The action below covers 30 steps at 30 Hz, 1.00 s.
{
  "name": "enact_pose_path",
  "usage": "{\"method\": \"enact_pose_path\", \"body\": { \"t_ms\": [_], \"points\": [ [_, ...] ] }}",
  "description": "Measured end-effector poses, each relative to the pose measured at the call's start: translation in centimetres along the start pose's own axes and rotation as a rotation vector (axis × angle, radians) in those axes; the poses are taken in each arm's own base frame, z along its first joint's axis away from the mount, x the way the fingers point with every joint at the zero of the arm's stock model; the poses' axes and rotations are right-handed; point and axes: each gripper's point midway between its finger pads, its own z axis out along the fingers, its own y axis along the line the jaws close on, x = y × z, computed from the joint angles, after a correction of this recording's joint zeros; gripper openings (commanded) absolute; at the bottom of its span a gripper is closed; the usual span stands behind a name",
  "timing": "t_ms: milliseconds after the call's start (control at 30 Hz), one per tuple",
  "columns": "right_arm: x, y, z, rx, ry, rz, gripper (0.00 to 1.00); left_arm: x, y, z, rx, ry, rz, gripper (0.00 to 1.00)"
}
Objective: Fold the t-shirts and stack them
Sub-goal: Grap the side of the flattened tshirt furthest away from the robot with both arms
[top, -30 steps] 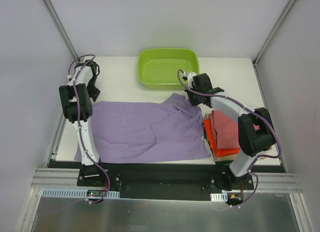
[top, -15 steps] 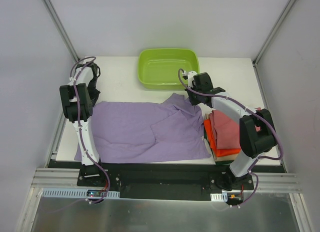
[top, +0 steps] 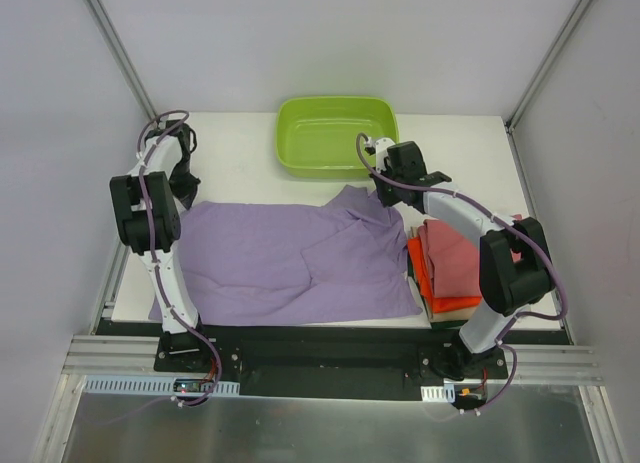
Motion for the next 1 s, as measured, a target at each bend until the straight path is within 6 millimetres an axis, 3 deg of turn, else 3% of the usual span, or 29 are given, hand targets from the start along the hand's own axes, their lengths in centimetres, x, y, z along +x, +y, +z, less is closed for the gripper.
{"method": "enact_pose_path", "body": {
  "t_ms": [133,367,533,700,800,1000],
  "points": [
    [-0.1,0.0,0.0,0.002,-0.002,0.0,0.01,0.7,-0.5,-0.8,0.071,0.025,0.012,0.0],
    [-0.1,-0.1,-0.1,0.006,-0.005,0.0,0.01,2.3,-0.5,0.1,0.085,0.071,0.018,0.0],
    [-0.5,-0.2,-0.8,0.012,-0.026,0.0,0.01,3.0,1.7,-0.6,0.066,0.025,0.005,0.0],
    [-0.6,0.4,-2.5,-0.008,-0.061,-0.002,0.01,2.7,4.1,-5.2,0.179,-0.095,-0.049,0.0],
    [-0.4,1.1,-4.1,-0.023,-0.089,-0.011,0.01,3.0,5.3,-6.8,0.234,-0.147,-0.075,0.0],
    [0.6,3.1,-7.1,-0.06,-0.13,-0.034,0.01,5.9,6.7,-5.4,0.239,-0.114,-0.065,0.0]
  ]
}}
